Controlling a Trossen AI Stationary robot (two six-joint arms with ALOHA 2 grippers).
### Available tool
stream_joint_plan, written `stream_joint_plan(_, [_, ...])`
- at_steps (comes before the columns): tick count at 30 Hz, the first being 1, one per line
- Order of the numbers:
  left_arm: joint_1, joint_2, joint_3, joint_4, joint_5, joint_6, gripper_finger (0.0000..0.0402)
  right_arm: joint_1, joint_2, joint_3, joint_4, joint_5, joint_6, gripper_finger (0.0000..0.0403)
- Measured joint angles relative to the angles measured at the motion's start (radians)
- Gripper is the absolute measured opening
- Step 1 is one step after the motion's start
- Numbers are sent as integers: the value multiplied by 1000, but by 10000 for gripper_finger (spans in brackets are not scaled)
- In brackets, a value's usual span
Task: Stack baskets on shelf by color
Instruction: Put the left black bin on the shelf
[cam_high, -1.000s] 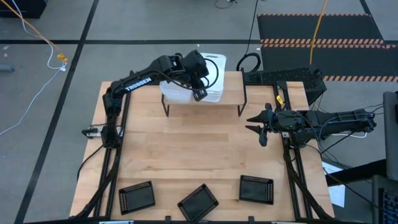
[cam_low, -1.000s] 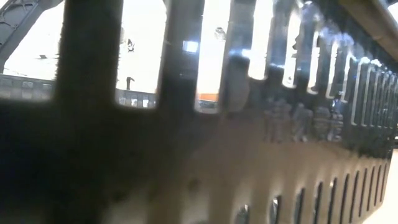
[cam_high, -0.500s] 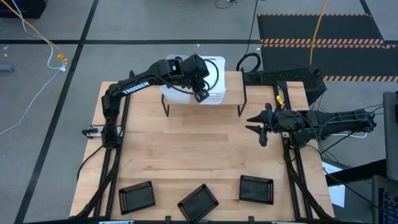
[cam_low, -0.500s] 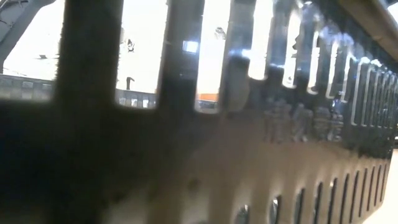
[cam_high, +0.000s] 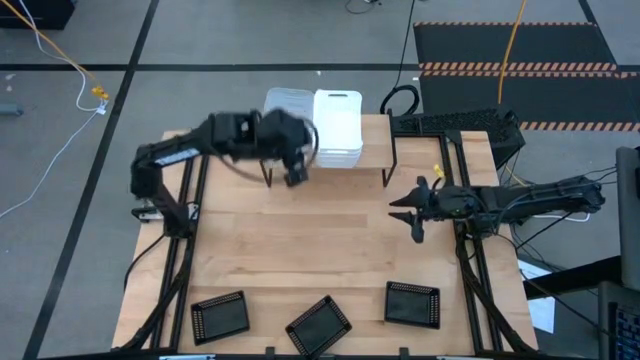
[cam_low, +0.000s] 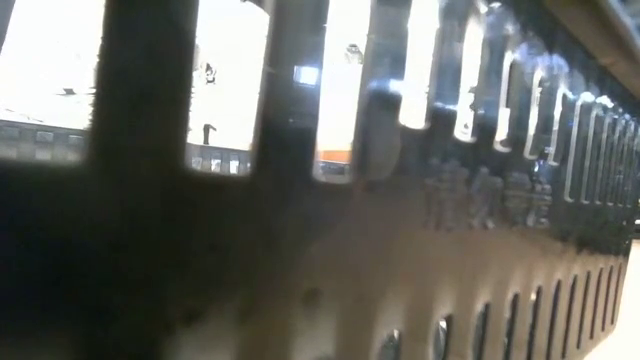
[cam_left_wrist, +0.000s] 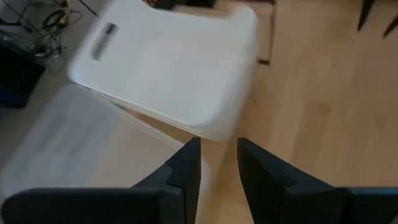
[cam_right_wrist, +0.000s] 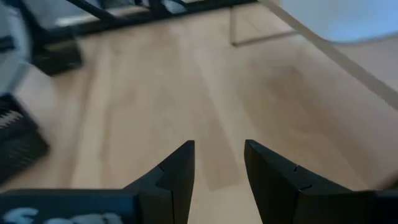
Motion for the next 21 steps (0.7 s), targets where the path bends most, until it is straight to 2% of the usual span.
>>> stream_joint_plan(3, [-76,-65,-185,76,-16,-48,106,3,3,-20,87,-69,-8,134])
stream_joint_plan(7, [-184,-174,-503,247,-20,-154,106,34,31,-27,180,-123,-14,134])
stream_joint_plan(10, [-274,-263,-735,323,-19,-331,106,69,66,-28,195,-122,-4,134])
stream_joint_plan(12, [-345,-319,-847,270,4,-496,106,85,92,-28,204,-121,10,134])
stream_joint_plan(17, [-550,-405,-1027,58,302,-912,106,105,147,-28,253,-117,24,134])
stream_joint_plan(21, [-730,-441,-1126,75,380,-1057,106,105,188,-28,349,-113,2,134])
